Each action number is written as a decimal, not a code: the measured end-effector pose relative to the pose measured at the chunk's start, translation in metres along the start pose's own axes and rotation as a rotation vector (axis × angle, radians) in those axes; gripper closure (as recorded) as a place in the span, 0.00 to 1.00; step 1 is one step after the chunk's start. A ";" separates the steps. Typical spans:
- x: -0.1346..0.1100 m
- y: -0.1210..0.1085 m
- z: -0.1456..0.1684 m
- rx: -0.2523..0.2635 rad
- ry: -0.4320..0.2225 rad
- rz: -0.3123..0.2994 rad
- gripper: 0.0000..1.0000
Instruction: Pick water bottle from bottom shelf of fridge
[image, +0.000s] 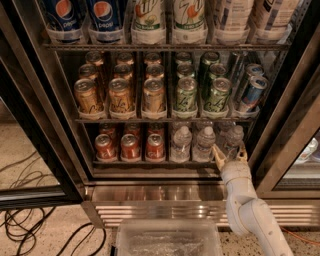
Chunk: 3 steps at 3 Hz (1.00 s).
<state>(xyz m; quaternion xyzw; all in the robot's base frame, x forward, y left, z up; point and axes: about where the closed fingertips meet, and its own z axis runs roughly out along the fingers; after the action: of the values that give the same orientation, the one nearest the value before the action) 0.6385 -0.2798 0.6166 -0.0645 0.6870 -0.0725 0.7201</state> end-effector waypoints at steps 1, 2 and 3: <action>-0.003 -0.004 0.008 0.014 -0.012 -0.010 0.44; -0.004 -0.007 0.015 0.024 -0.016 -0.016 0.52; -0.003 -0.007 0.017 0.022 -0.016 -0.017 0.71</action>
Offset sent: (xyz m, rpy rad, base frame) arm 0.0223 -0.0114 0.0064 -0.0233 -0.0272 -0.0346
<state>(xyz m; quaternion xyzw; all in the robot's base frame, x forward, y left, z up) 0.6551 -0.2865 0.6221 -0.0630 0.6800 -0.0857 0.7255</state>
